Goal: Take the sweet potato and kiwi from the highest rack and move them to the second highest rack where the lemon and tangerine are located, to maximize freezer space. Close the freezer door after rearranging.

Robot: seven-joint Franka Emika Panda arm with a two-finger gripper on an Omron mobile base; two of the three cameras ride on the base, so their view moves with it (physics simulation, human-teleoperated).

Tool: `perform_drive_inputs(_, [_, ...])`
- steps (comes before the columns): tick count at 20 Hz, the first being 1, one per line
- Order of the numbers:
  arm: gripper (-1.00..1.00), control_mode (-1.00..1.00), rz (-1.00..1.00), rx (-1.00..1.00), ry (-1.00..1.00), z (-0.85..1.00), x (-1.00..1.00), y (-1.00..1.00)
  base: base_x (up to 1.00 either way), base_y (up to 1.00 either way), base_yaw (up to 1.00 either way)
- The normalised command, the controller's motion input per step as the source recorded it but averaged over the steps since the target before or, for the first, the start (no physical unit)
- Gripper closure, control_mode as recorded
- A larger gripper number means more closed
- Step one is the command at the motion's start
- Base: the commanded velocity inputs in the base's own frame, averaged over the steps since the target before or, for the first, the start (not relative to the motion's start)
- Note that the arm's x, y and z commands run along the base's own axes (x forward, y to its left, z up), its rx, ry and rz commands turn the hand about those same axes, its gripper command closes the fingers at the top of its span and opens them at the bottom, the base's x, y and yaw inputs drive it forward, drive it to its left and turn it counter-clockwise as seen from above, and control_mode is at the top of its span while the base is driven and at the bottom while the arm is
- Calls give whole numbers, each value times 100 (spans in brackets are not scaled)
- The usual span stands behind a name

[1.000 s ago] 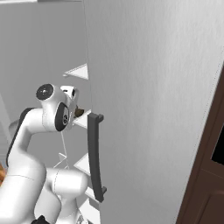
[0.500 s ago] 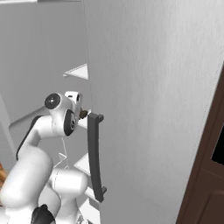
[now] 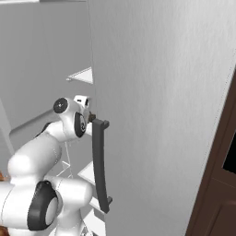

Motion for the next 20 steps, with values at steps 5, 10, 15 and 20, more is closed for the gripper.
perform_drive_inputs(5, [100,-100,-8,0,0,-19,51,-1,0,0,0])
perform_drive_inputs(10, [100,-100,-1,0,0,-26,41,-7,0,0,0])
perform_drive_inputs(15, [100,-100,0,0,-1,-23,31,-13,0,0,0])
perform_drive_inputs(20, [100,-100,0,0,0,-19,40,-10,0,0,0])
